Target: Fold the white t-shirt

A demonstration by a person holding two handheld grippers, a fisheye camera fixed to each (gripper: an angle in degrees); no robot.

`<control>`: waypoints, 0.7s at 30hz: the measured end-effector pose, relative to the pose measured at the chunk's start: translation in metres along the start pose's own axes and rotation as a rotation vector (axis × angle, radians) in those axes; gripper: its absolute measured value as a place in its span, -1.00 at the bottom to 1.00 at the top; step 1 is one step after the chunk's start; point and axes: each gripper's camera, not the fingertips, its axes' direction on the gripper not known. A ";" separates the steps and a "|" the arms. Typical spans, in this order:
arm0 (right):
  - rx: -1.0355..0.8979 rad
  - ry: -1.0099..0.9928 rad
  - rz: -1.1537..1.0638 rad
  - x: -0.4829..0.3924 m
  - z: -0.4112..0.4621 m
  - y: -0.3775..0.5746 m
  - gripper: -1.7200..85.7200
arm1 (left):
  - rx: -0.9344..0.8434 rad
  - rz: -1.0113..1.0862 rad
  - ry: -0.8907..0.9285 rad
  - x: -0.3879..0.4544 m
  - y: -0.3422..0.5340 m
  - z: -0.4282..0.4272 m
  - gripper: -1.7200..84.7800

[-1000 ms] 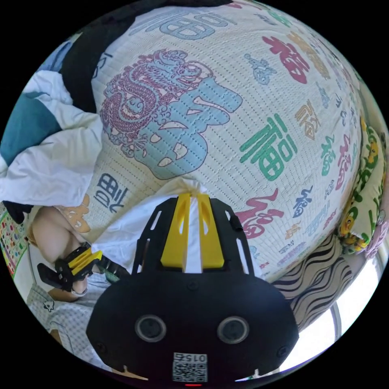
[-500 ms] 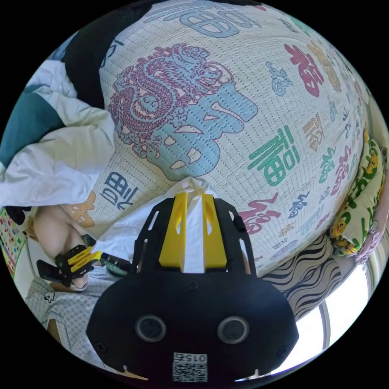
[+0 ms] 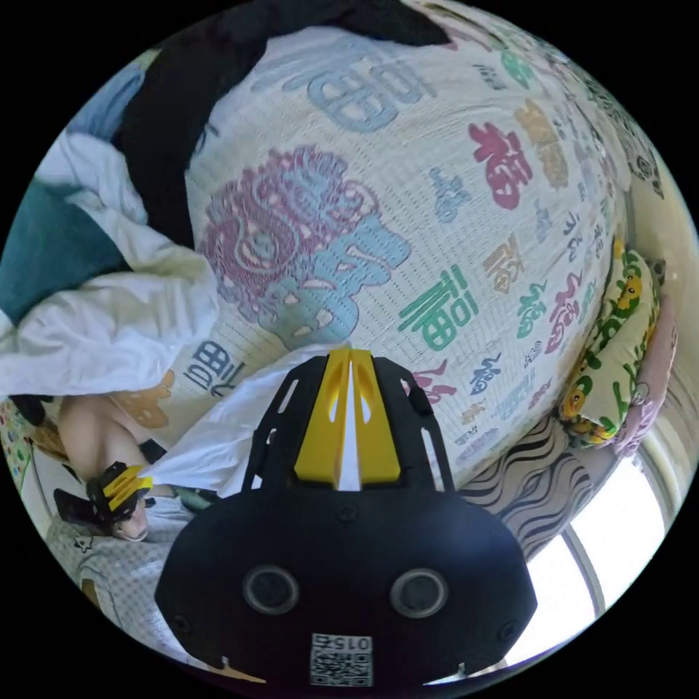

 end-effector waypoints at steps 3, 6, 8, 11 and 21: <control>0.092 -0.126 0.037 0.022 -0.028 0.019 -0.98 | 0.094 -0.058 0.052 -0.005 0.002 -0.017 -0.98; 0.115 -0.094 0.004 0.028 -0.047 0.036 -0.98 | 0.149 -0.082 0.093 -0.006 0.004 -0.029 -0.98; 0.150 -0.081 -0.013 0.035 -0.058 0.058 -0.97 | 0.167 -0.049 0.097 0.003 0.010 -0.031 -0.98; 0.228 -0.155 -0.003 0.061 -0.066 0.100 -0.97 | 0.189 0.063 0.107 0.029 0.022 -0.032 -0.98; 0.561 -0.697 0.212 0.249 -0.019 0.340 -0.97 | 0.050 0.622 0.234 0.200 0.103 0.024 -0.97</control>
